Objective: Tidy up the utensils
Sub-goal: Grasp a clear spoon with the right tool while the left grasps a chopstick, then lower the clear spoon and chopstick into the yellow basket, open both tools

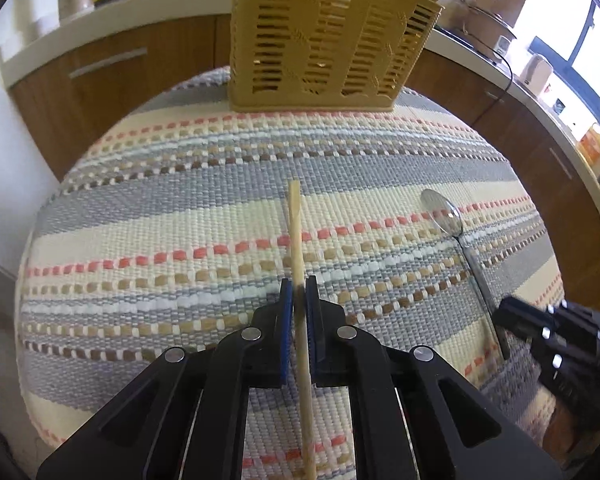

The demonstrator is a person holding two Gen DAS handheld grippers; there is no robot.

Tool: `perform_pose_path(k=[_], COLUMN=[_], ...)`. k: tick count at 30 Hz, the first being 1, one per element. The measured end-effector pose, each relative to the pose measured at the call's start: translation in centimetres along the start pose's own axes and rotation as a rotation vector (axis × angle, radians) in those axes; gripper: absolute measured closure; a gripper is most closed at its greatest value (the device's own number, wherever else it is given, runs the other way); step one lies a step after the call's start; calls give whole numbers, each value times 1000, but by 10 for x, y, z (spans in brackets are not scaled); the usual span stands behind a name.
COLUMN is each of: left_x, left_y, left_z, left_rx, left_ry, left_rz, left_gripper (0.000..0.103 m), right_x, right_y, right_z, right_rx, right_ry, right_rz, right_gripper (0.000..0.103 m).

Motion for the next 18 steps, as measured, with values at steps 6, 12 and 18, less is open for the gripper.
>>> perform_pose_path(k=[6,12,18], left_x=[1,3,-1], left_y=[-2,-1,-10], left_z=[-4,-3,-13], left_rx=[46,29,-24], left_ry=[-33,-102,-200], left_rz=[45,110,182], left_gripper=[81,79,79], right_x=[-29,-49,-54], right_y=[-12,-24,-43], right_z=[0,-2,-5], right_rx=[-51,-65,-51], right_ry=[31,40,30], right_rz=[59,120,228], right_gripper=[71,60,76])
Point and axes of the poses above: each gripper's, at about its wrist camera, not at the fingertips, and y roughly against the way its jaws point, z to its left, x to its underside, the point moved 8 cm from there along -y, roughly the way its jaws point, and after that the axes turned 11 degrees about y, right-handed, at the moved point
